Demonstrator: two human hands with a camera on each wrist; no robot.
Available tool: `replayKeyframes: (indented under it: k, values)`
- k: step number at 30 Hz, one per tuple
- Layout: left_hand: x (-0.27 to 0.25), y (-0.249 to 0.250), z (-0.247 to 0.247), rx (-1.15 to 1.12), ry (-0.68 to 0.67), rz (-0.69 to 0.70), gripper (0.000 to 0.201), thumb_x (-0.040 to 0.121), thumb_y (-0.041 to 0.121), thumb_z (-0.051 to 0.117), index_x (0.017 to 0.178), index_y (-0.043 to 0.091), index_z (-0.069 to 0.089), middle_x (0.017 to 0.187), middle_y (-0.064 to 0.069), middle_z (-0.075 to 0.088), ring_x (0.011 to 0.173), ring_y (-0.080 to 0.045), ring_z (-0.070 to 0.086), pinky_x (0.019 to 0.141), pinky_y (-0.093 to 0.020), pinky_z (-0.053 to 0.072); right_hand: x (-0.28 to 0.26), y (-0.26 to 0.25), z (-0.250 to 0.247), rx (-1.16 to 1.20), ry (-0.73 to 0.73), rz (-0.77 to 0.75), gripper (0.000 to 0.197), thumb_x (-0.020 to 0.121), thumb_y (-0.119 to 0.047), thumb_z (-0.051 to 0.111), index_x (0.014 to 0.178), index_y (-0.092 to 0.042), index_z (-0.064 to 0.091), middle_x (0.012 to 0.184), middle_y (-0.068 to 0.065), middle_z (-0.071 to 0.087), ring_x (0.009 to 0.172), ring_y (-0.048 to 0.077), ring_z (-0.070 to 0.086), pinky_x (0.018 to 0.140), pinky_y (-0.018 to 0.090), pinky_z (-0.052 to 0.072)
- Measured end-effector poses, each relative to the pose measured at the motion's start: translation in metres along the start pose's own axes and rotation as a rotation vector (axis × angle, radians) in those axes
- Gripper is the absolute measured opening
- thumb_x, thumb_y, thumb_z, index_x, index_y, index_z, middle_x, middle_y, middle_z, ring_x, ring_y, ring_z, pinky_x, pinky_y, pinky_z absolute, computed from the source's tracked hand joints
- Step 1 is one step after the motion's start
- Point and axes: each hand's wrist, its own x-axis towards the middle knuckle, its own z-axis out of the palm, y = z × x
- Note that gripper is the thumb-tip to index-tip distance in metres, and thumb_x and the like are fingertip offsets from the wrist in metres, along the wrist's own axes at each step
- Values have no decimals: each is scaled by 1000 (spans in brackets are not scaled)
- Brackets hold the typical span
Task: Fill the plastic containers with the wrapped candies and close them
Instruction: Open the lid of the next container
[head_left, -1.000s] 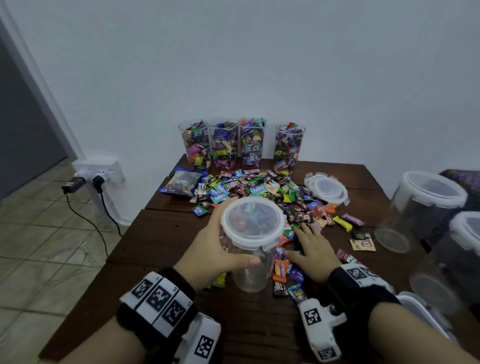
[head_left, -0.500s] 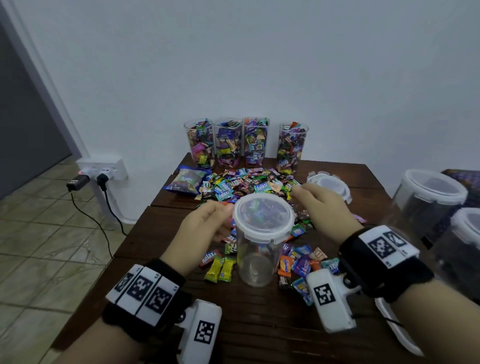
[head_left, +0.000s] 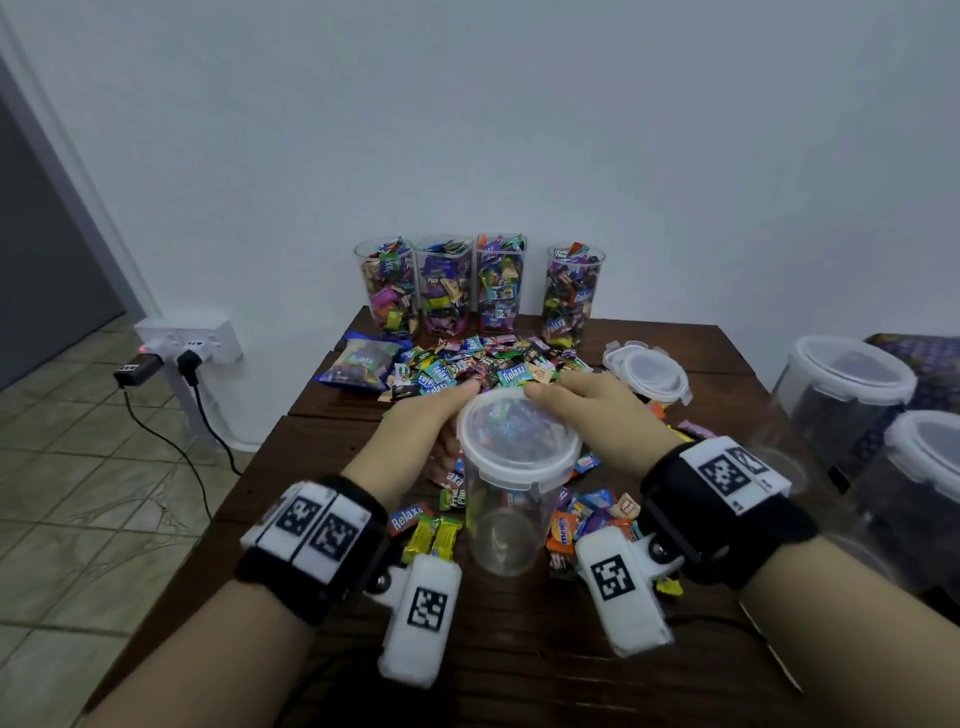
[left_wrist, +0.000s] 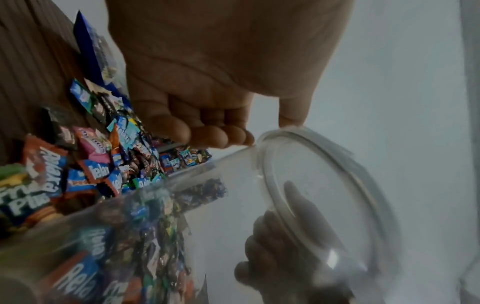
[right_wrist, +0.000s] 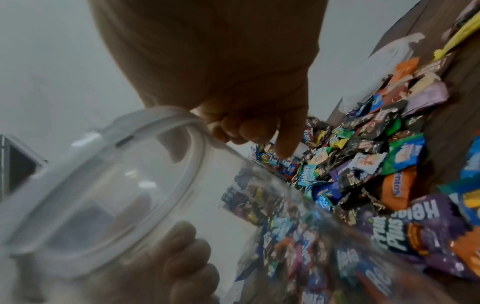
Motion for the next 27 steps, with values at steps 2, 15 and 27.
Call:
replayKeyframes:
  k: [2, 15, 27]
  values:
    - [9, 3, 2, -28, -69, -81, 72, 67, 68, 64, 87, -1, 64, 86, -27, 63, 77, -36, 61, 76, -36, 47, 0, 0, 0, 35, -4, -9, 36, 90, -37, 59, 72, -8, 48, 66, 9, 36, 59, 16, 37, 50, 21, 31]
    - [6, -13, 6, -298, -129, -7, 99, 58, 51, 84, 110, -23, 45, 105, -24, 44, 96, -33, 33, 80, -46, 21, -13, 5, 2, -117, 65, -40, 60, 91, -59, 41, 69, -4, 49, 69, 19, 47, 63, 29, 49, 67, 37, 44]
    - [-6, -14, 16, -315, 34, 60, 41, 73, 32, 59, 99, 1, 53, 37, 7, 31, 33, -6, 24, 38, -18, 19, -38, -2, 0, 85, -8, 134, 51, 89, -50, 52, 65, -5, 50, 50, 8, 41, 38, 16, 40, 41, 18, 37]
